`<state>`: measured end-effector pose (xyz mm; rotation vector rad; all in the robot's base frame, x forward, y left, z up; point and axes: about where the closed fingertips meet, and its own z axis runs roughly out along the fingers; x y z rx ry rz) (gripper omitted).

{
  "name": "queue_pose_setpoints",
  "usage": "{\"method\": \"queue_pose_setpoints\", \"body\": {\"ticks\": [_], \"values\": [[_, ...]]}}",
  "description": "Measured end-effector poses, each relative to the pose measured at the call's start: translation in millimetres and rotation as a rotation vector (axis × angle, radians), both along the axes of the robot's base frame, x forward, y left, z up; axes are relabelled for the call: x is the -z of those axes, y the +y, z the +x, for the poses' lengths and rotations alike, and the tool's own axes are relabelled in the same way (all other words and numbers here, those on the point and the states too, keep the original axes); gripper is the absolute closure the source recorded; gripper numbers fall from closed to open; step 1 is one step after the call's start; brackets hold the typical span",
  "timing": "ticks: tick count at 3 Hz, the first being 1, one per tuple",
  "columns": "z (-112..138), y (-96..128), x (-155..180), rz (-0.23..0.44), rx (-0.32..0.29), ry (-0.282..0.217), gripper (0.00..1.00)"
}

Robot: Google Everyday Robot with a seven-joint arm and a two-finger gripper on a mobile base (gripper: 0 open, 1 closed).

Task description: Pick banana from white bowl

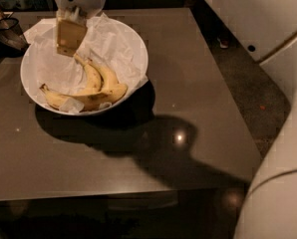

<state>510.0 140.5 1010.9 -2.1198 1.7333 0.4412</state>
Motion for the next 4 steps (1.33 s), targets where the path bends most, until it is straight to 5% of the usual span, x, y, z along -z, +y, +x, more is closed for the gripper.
{"method": "queue_pose_setpoints", "body": {"ticks": [3, 4], "values": [[0.0, 0.0, 0.0, 0.0, 0.0, 0.0, 0.12], [0.0, 0.0, 0.0, 0.0, 0.0, 0.0, 0.0]]}}
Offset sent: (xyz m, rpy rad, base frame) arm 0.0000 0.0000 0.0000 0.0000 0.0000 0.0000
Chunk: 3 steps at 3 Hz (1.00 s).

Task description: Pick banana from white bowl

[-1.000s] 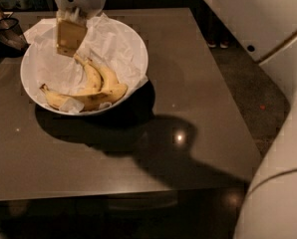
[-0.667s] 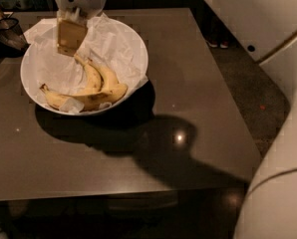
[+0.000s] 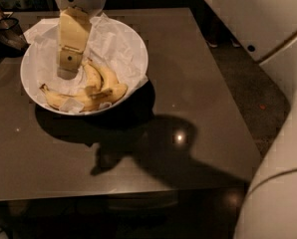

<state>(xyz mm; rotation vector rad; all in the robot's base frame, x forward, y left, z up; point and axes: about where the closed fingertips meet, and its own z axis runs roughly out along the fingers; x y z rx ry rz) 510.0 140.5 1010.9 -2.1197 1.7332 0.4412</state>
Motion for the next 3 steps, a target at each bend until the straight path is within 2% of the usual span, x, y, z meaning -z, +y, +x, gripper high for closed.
{"method": "queue_pose_setpoints", "body": {"ticks": [1, 2, 3], "values": [[0.0, 0.0, 0.0, 0.0, 0.0, 0.0, 0.0], [0.0, 0.0, 0.0, 0.0, 0.0, 0.0, 0.05], [0.0, 0.0, 0.0, 0.0, 0.0, 0.0, 0.23]]}}
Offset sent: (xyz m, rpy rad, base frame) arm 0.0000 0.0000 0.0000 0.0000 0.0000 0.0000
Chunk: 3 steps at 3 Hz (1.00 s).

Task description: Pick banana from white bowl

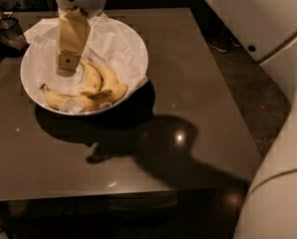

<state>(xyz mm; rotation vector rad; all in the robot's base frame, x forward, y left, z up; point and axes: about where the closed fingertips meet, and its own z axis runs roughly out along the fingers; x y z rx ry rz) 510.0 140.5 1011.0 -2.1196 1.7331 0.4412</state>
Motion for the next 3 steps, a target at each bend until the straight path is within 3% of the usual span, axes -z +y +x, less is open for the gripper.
{"method": "queue_pose_setpoints", "body": {"ticks": [3], "values": [[3.3, 3.0, 7.7, 0.001, 0.013, -0.002, 0.93]]}}
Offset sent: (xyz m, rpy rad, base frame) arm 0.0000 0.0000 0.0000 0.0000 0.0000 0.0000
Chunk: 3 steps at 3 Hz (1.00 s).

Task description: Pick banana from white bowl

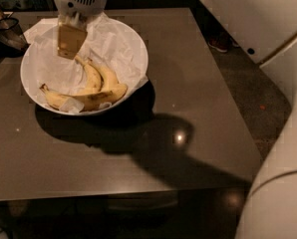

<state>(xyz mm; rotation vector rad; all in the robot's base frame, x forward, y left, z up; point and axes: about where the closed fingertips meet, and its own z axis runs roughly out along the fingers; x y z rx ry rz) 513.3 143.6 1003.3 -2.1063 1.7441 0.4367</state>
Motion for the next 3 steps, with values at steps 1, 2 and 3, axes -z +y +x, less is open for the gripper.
{"method": "queue_pose_setpoints", "body": {"ticks": [1, 2, 3], "values": [[2.2, 2.4, 11.4, -0.01, 0.009, 0.012, 1.0], [3.2, 3.6, 22.2, -0.014, 0.013, 0.03, 1.0], [2.3, 1.9, 27.1, -0.021, 0.009, 0.035, 0.85]]}}
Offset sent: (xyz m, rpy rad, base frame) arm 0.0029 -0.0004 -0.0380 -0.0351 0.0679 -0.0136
